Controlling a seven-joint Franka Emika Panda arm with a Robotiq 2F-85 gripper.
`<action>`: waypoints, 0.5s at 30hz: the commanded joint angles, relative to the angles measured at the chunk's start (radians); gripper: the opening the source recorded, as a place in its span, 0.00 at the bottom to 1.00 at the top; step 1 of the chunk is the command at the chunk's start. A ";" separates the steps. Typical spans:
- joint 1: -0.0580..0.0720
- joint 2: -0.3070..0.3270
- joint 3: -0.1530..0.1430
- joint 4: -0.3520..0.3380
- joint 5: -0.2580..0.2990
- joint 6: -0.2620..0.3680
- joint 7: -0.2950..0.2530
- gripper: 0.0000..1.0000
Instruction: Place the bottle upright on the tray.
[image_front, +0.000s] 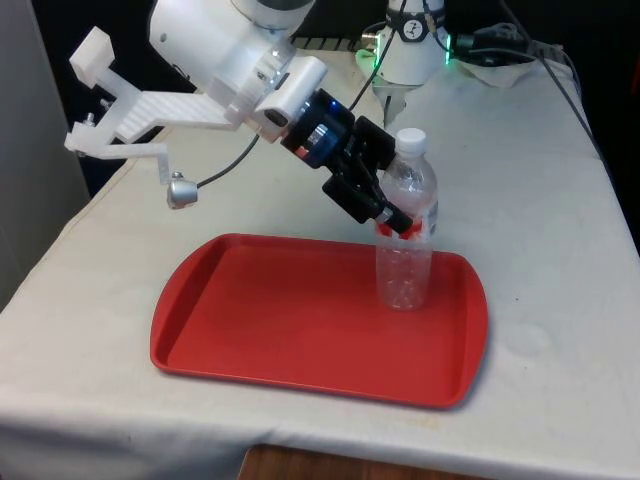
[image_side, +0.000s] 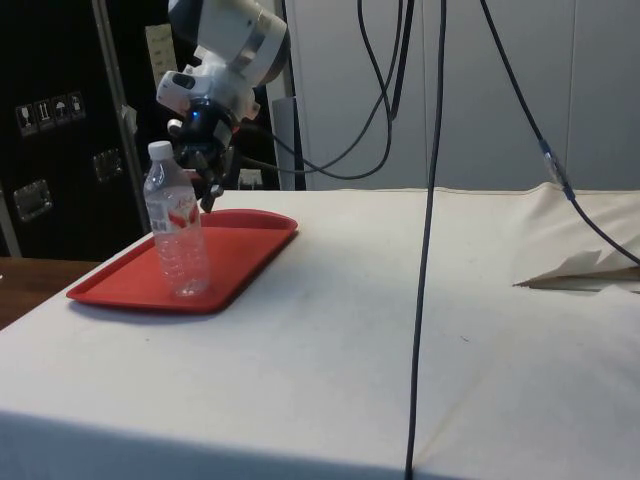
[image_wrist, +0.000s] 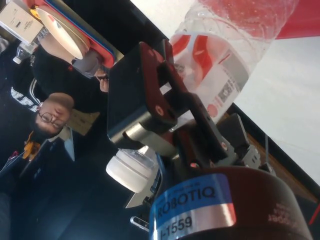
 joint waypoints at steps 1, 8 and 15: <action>-0.002 -0.002 -0.002 0.001 -0.002 -0.003 0.000 1.00; -0.006 -0.004 -0.008 0.004 -0.003 -0.015 0.001 1.00; -0.010 -0.002 -0.019 0.009 -0.004 -0.023 0.000 1.00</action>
